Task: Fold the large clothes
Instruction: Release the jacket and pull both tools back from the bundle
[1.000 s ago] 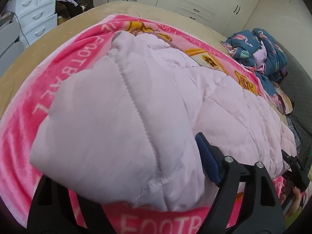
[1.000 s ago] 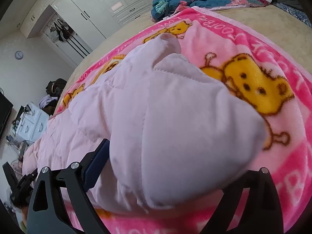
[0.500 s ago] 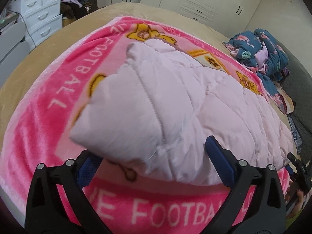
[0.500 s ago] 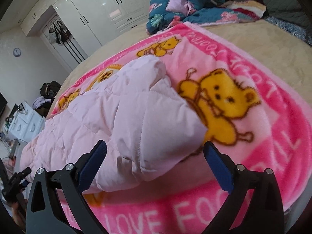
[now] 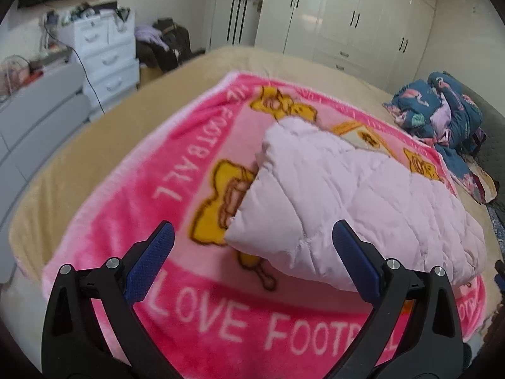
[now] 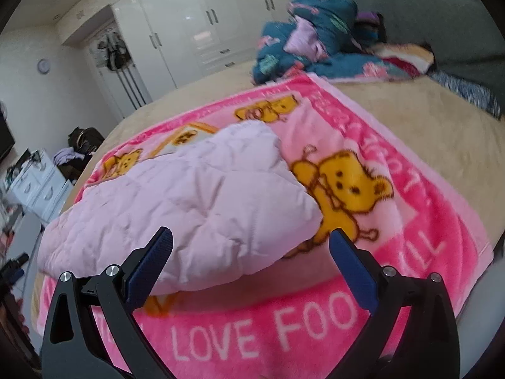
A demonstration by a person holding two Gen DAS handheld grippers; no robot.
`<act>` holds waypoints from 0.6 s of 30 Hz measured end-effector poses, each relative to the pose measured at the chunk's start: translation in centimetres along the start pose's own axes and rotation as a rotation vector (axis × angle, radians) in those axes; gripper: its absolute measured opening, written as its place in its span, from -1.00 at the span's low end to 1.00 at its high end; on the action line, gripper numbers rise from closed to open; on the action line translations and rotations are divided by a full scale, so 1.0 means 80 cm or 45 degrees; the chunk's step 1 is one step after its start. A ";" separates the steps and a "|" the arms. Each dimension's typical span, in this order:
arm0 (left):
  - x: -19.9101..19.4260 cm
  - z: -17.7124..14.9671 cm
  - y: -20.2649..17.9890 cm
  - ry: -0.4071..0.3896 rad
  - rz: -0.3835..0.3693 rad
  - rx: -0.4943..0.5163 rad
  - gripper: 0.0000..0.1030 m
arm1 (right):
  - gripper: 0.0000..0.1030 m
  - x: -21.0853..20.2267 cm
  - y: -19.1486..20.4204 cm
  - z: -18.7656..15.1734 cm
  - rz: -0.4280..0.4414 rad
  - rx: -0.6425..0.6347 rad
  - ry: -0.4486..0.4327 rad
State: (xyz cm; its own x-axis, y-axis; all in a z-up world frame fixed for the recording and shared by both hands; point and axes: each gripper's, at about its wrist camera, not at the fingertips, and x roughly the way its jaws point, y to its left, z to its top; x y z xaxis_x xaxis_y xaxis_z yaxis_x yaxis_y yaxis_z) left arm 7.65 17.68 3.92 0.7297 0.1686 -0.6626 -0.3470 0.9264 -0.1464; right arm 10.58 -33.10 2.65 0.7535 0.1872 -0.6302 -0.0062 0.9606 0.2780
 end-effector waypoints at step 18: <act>-0.090 -0.083 -0.077 -0.154 -0.146 0.203 0.82 | 0.92 -0.095 0.082 -0.071 0.118 -0.263 -0.158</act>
State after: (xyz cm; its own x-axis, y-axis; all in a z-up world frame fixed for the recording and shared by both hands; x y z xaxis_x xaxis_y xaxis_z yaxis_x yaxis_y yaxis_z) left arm 0.59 8.50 4.74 0.8278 0.0898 -0.5538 -0.1675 0.9817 -0.0912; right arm 1.07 -27.03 5.19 0.8185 0.2617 -0.5114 -0.2032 0.9646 0.1683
